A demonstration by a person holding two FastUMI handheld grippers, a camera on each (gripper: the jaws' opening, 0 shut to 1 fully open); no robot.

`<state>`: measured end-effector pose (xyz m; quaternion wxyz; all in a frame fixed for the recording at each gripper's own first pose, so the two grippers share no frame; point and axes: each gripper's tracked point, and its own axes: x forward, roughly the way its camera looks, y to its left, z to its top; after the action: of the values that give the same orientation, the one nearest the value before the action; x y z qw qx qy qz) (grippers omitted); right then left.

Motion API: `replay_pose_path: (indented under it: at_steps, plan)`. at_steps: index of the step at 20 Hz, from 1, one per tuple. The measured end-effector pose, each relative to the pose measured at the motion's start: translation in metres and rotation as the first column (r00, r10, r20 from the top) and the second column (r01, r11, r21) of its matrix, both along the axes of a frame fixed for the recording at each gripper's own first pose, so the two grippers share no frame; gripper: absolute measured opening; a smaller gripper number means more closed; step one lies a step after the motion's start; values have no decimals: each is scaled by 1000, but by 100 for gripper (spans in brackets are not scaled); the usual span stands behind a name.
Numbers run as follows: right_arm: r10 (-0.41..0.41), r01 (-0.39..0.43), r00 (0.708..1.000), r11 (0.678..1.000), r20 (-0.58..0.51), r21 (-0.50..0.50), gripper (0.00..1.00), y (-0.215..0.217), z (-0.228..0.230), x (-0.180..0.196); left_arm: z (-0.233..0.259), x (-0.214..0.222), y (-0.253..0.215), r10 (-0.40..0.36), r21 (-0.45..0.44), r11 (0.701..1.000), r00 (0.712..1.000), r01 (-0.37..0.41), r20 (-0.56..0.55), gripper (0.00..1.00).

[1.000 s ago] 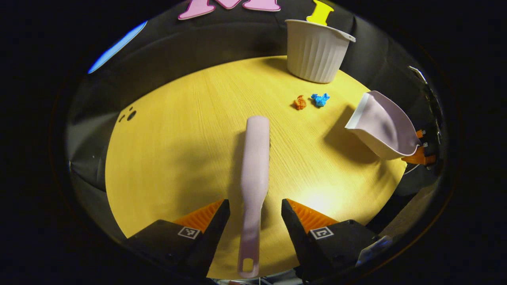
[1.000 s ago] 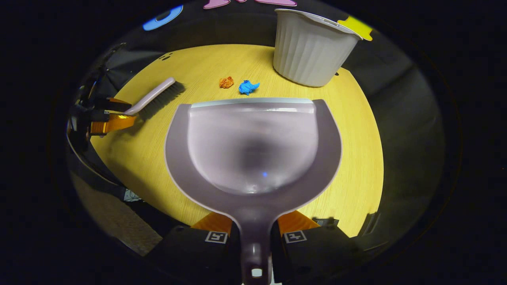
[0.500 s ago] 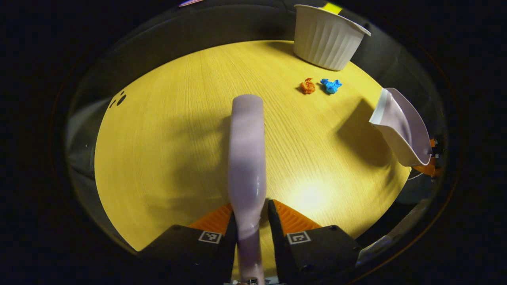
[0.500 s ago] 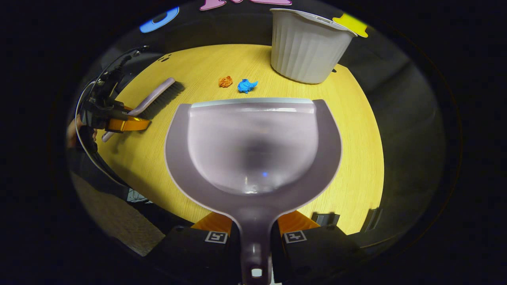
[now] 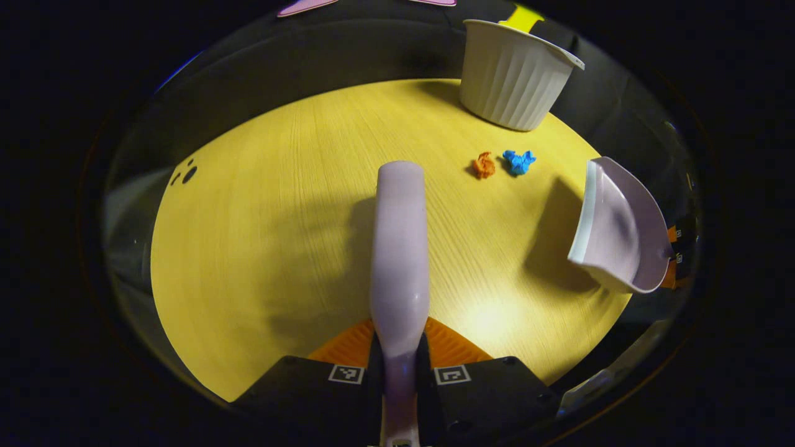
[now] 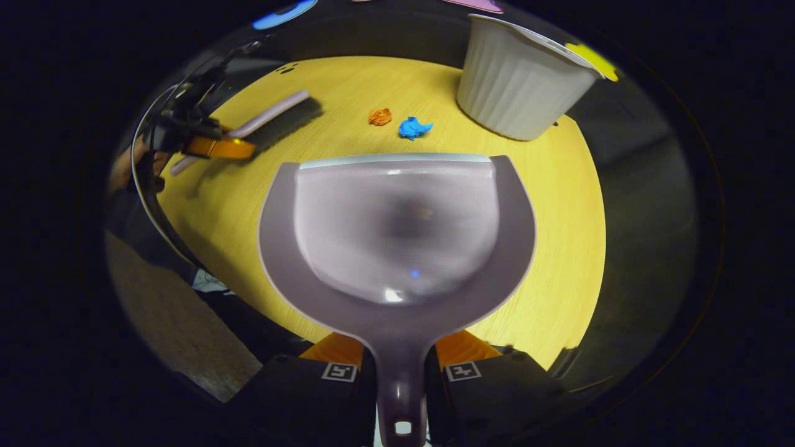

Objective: Pick up the small broom and dustpan from the desktop, sweep the trash into the dustpan with the broom, and then empty the trash into the garbage bin.

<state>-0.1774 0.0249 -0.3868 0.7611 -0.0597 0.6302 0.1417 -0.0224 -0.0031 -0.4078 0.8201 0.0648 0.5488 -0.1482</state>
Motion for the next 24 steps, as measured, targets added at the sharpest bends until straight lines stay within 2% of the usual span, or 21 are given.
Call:
replay_pose_path:
  at_steps: [1,2,3,4,6,7,13,14,15,18,20,21,22,23,24]
  plan:
    - [22,-22,999,1000,-30,0,36,-1,-1,0,6,12,-2,-13,2,1000,1000,13,20,27]
    - [36,-36,998,999,-53,-2,32,-3,-3,1,11,25,-6,-29,0,1000,999,29,36,27]
    - [45,-45,996,999,-74,-2,36,-5,-4,2,12,37,-11,-46,0,999,998,46,51,27]
    - [48,-48,995,999,-90,-1,32,-7,-6,5,14,46,-18,-67,6,998,996,67,58,27]
    - [41,-41,994,999,-106,5,41,-8,-10,13,14,61,-30,-125,21,992,990,124,66,27]
    - [37,-37,993,999,-110,5,37,-9,-11,16,11,67,-40,-157,27,987,985,156,65,27]
    - [38,-40,991,999,-132,-9,36,-17,-21,23,-9,98,-91,-281,52,959,959,279,45,26]
    - [40,-41,991,999,-131,-10,32,-18,-23,23,-12,103,-95,-310,66,949,949,307,49,27]
    - [40,-41,990,999,-132,-10,36,-19,-24,24,-14,106,-100,-340,73,939,939,337,46,27]
    - [36,-36,991,999,-128,1,37,-19,-24,26,-15,110,-111,-418,89,906,908,414,26,25]
    - [40,-40,992,999,-121,6,37,-22,-29,27,-17,102,-128,-465,47,885,885,464,7,27]
    - [40,-39,992,999,-119,10,37,-22,-28,27,-17,93,-135,-495,20,869,869,495,-8,24]
    - [38,-36,993,999,-115,17,37,-22,-30,25,-15,81,-145,-529,-15,849,848,529,-21,27]
    - [34,-31,993,999,-112,28,33,-22,-32,25,-14,68,-155,-560,-56,828,828,558,-40,24]
    - [28,-23,994,999,-108,40,37,-21,-33,24,-12,54,-165,-585,-94,810,809,579,-63,27]
